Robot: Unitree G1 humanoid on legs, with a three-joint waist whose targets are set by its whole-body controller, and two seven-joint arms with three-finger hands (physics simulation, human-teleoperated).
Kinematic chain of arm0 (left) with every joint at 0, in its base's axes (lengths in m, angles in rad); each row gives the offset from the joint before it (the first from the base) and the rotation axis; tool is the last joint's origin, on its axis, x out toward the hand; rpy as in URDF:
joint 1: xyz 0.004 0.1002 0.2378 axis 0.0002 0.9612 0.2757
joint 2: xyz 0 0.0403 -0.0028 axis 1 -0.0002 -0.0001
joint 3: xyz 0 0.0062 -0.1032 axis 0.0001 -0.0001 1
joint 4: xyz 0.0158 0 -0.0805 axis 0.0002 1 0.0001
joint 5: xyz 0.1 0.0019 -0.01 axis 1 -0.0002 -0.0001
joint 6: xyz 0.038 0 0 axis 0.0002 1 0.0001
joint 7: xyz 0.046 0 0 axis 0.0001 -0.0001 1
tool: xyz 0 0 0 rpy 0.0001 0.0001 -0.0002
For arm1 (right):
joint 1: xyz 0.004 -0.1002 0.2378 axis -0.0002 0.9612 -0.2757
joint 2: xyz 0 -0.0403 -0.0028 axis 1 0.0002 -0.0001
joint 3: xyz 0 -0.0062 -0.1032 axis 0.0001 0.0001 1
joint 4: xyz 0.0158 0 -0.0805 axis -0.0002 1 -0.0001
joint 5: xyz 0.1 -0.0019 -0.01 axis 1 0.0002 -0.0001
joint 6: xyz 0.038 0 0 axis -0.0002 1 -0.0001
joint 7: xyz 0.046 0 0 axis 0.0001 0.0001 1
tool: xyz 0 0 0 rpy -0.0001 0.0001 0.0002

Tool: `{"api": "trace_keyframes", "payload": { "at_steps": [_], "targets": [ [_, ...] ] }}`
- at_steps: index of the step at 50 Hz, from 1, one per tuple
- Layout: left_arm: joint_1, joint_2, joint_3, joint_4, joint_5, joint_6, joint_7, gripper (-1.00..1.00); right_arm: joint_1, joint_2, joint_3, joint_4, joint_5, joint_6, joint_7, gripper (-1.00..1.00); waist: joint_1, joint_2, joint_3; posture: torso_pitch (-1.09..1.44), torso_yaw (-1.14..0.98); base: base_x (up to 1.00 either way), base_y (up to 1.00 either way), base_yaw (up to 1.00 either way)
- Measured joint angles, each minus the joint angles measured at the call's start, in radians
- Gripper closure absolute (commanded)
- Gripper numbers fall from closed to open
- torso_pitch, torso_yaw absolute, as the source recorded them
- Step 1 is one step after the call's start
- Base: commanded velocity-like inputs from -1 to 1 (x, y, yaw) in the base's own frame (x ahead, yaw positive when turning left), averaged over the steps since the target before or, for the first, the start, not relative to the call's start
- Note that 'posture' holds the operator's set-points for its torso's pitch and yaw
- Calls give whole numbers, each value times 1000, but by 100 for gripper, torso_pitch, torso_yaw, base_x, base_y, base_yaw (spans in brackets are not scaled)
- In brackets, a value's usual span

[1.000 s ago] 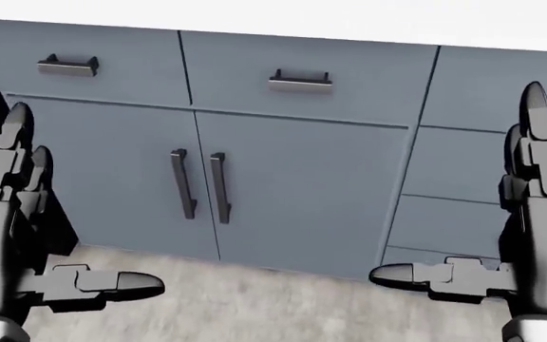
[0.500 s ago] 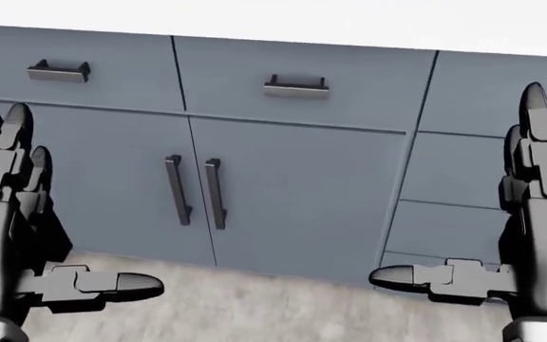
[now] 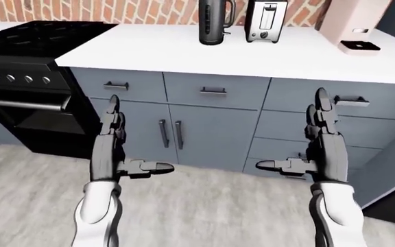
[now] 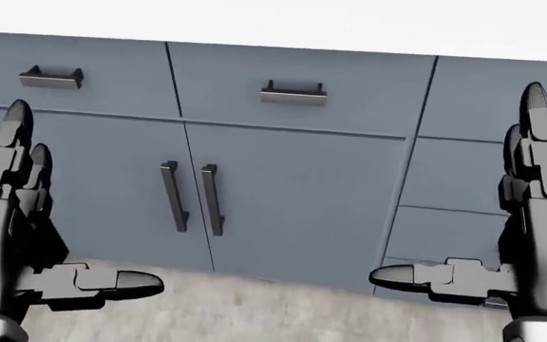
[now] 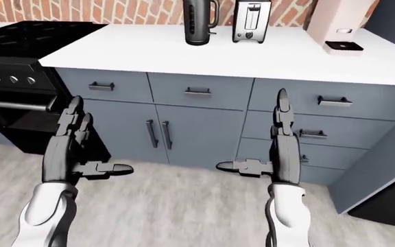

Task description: Press down the lever to turn on the electric kettle.

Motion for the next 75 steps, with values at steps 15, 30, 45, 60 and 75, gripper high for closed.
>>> {"api": "trace_keyframes", "payload": {
  "at_steps": [15, 30, 45, 60, 75],
  "targets": [
    [29, -14, -29, 37, -5, -43, -8, -100, 9, -6, -26, -2, -5, 3, -9, -100, -14, -94, -4, 0, 0, 13, 0, 0],
    [17, -5, -3, 19, 3, -27, 4, -100, 2, -2, -8, -6, 1, -5, 2, -100, 4, -33, -8, 0, 0, 13, 0, 0],
    [20, -11, -18, 19, -2, -44, -5, -100, 6, -7, -20, -13, -5, -15, -5, -100, -16, -44, 7, 0, 0, 17, 0, 0],
    [18, -3, -1, 19, 3, -52, 1, -100, 3, 0, -5, -11, 3, -29, 3, -100, 11, -93, -5, 0, 0, 18, 0, 0],
    [-12, 4, -8, -8, -2, -6, -6, -100, -3, 0, -4, -2, -1, -18, 0, -100, -13, 8, -3, 0, 0, 21, 0, 0]
  ]
}}
